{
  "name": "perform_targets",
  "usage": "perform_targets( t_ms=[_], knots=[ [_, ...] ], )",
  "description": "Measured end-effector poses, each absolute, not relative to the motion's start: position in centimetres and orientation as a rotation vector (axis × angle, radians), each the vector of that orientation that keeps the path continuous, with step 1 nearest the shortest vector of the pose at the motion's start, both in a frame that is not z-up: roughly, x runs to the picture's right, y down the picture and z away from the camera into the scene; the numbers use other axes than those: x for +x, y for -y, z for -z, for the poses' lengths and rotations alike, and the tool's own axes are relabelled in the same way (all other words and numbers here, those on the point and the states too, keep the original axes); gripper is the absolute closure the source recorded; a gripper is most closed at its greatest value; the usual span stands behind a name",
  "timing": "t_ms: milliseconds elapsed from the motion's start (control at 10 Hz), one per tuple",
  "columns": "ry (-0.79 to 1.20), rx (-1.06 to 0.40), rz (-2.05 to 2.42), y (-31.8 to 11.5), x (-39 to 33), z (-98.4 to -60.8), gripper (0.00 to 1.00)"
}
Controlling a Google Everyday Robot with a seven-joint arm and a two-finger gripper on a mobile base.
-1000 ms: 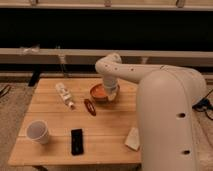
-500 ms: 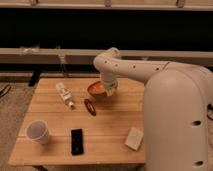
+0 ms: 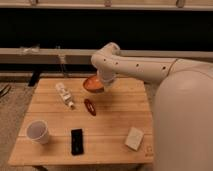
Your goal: Pick up the ceramic bowl
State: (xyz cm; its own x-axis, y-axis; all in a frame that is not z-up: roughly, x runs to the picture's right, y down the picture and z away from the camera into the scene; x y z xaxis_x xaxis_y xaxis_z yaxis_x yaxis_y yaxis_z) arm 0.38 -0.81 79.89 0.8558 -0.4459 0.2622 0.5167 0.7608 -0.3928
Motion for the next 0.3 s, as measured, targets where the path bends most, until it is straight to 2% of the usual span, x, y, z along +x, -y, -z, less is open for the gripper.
perform_targets(
  t_ms=[300],
  knots=[
    [0.159, -0.470, 0.528, 0.89, 0.33, -79.83, 1.00]
  ],
)
